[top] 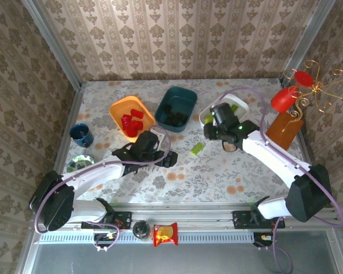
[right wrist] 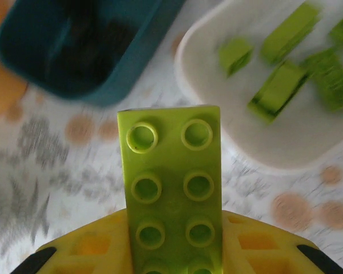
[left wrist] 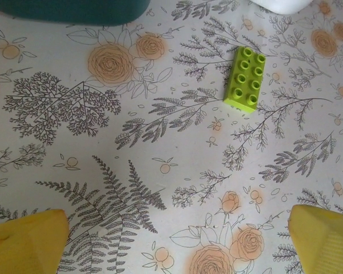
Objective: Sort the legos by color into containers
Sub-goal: Pick up the lego from the center of the table, then place the lego in the container.
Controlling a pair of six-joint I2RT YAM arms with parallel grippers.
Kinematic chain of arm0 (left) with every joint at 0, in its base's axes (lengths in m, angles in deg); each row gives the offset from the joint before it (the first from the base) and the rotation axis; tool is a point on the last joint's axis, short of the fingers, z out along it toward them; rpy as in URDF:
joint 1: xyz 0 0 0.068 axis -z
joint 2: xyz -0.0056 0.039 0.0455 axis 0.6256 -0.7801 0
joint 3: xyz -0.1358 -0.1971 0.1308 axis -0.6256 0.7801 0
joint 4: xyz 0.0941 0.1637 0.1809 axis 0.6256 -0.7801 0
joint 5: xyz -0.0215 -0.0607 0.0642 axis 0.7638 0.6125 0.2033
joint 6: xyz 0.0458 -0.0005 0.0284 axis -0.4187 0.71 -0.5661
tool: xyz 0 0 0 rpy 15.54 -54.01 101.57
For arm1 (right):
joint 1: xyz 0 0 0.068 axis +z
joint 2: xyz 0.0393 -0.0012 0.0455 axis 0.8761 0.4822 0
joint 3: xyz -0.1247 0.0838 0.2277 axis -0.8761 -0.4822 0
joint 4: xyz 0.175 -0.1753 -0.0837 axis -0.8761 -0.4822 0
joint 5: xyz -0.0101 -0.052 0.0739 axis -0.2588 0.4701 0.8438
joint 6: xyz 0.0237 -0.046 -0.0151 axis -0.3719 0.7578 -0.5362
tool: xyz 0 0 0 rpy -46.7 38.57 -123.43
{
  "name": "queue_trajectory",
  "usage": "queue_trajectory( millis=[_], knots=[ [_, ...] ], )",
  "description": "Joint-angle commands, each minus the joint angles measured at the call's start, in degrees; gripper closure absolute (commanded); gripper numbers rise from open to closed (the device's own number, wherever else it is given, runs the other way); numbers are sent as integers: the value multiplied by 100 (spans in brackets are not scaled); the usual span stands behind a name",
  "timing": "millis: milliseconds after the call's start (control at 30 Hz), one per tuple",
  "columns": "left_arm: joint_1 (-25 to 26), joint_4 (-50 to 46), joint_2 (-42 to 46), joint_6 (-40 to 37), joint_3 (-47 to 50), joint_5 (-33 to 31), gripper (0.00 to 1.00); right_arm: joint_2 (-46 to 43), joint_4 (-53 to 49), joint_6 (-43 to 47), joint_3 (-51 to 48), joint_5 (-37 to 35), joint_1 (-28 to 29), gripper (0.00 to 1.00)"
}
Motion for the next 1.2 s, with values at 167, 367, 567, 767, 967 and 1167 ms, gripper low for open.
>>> queue_trajectory(
  millis=[167,367,567,767,967,1167],
  knots=[
    [27,-107,309,114,175,-140,0,1945,179,-143,1513,-986,-797,78],
    [29,-213,552,170,313,-197,0,3356,-578,-226,2933,-1677,-1051,76],
    [30,-280,655,136,336,-233,0,3964,-1038,-300,3621,-1876,-1125,60],
    [25,-237,563,55,268,-184,0,3487,-673,-336,3273,-1600,-1103,25],
    [26,-168,236,-121,2,-75,0,2575,-331,-444,2648,-1285,-970,21],
    [28,-306,-694,-490,-793,370,5,1391,112,-699,1324,-1051,-768,21]
  ],
)
